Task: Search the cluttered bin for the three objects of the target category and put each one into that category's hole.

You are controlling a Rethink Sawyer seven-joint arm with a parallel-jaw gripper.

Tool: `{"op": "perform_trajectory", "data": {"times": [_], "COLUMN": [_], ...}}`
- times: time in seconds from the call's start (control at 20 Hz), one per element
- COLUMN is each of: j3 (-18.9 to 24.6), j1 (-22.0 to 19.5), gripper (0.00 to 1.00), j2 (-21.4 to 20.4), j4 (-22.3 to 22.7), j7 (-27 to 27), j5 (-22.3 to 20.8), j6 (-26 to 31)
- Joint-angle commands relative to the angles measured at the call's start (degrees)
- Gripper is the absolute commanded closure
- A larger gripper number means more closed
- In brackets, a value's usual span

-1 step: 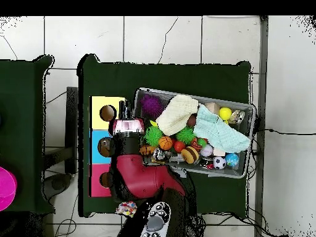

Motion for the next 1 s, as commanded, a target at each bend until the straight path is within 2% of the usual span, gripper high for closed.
{"op": "perform_trajectory", "data": {"times": [0.05, 0.4, 0.7, 1.0], "j3": [-3.1, -5.3, -8.4, -9.4], "j1": [2.1, 5.3, 10.3, 14.6], "gripper": [1.0, 1.0, 1.0, 1.0], "j2": [3.9, 5.6, 9.0, 11.5], "j4": [6.0, 7.3, 9.6, 11.1], "j7": [3.0, 2.9, 1.9, 2.7], "j5": [6.7, 10.4, 17.5, 23.3], "j6": [-6.4, -8.7, -14.1, -16.0]}}
